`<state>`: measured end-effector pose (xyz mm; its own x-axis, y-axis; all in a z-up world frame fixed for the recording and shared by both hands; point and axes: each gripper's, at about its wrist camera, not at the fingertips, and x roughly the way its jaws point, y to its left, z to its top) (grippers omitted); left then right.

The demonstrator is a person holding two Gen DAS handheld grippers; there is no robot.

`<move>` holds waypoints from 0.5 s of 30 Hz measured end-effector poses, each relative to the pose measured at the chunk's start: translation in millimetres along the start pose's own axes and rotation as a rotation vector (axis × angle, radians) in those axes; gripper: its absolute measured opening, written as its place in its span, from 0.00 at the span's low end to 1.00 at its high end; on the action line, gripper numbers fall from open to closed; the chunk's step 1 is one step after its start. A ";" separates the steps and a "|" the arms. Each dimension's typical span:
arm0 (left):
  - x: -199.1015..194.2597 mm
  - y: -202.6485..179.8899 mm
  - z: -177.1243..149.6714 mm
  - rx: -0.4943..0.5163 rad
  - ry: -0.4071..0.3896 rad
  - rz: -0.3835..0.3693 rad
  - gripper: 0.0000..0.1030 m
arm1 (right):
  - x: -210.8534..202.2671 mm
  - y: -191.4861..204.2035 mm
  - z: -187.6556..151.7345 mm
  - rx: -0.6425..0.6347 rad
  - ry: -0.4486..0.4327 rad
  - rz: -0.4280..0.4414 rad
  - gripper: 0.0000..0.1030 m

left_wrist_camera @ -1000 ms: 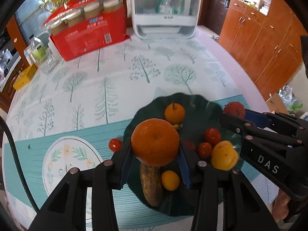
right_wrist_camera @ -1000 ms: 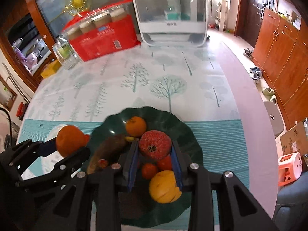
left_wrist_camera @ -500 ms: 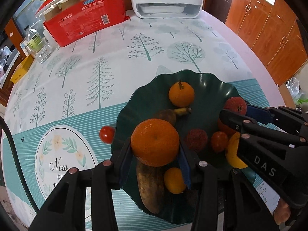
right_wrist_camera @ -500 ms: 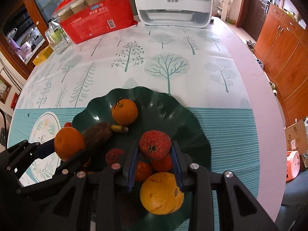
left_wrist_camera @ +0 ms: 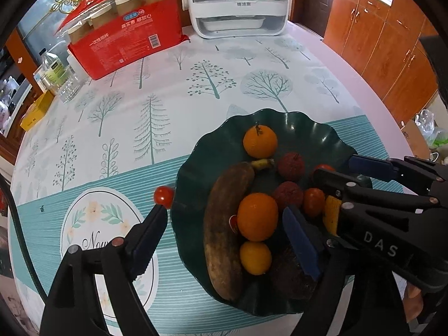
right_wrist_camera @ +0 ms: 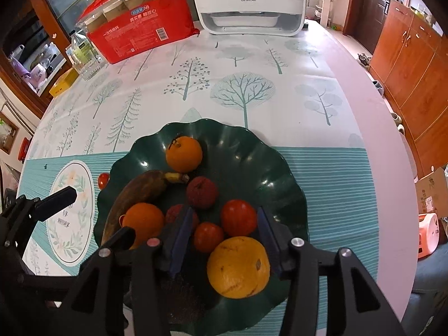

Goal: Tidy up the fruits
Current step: 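Carry orange and apple onto the green plate while both tools open to release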

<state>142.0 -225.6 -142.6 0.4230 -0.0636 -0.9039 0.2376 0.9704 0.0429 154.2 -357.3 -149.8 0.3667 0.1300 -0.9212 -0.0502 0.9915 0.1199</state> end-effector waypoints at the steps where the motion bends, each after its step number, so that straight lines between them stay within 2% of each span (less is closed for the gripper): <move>1: -1.1 0.7 -0.3 -0.002 0.000 0.000 0.82 | -1.5 -0.3 -0.3 0.003 -0.003 -0.001 0.48; 15: -35.1 1.1 -7.3 0.013 -0.051 -0.001 0.90 | -25.8 6.5 -6.0 0.019 -0.040 0.002 0.48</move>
<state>121.0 -220.7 -113.9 0.4669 -0.0763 -0.8810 0.2494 0.9672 0.0484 138.8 -354.3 -127.4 0.4039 0.1313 -0.9053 -0.0336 0.9911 0.1287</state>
